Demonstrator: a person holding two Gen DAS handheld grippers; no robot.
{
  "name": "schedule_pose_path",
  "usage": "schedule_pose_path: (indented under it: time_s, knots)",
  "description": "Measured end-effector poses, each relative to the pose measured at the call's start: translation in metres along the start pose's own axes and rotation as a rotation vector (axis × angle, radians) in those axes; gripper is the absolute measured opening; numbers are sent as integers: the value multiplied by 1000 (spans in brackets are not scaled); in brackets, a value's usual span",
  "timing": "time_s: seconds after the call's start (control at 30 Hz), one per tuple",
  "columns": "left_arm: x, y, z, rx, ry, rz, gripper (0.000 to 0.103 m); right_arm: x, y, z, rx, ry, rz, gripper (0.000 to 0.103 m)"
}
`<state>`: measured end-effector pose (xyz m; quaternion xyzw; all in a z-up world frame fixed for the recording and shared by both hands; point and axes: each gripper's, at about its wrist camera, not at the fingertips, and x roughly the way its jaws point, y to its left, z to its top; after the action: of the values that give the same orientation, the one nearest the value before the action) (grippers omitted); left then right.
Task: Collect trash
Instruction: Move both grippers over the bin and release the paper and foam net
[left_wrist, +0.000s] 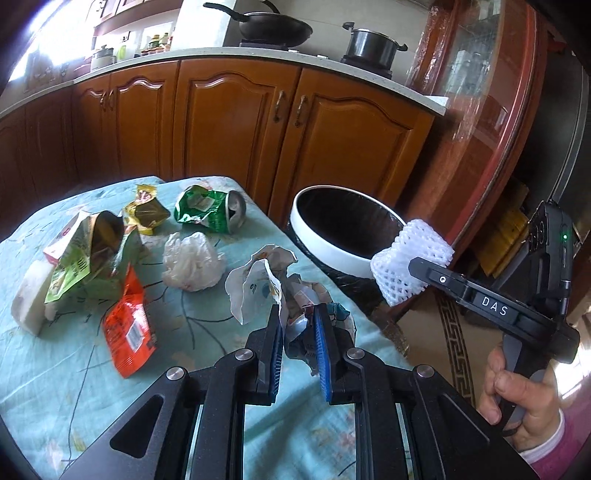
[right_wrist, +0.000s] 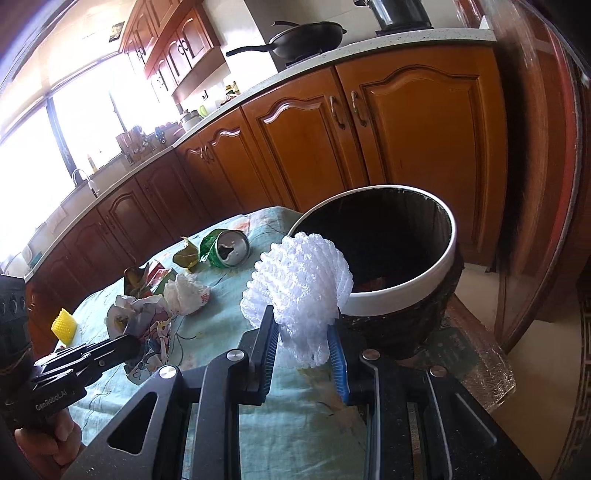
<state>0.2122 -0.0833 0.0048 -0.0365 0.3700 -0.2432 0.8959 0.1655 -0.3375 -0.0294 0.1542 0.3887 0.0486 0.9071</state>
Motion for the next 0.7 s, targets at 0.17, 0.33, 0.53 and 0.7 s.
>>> schedule_pose_path:
  time_s: [0.17,0.33,0.53,0.7]
  knots:
    - [21,-9,15,24,16,-26,15,-2,-15,10,7,-17,-26,27]
    - [45,-20,36,52,30,-44,15,4,-27,25,5,-26,-43,27]
    - [82,-33,61,65,57,-62,15,19,-44,46,-13,-12,-66,27]
    - [118,-37,82,60,91,-76,16,32,-54,61,-26,6,-82,28]
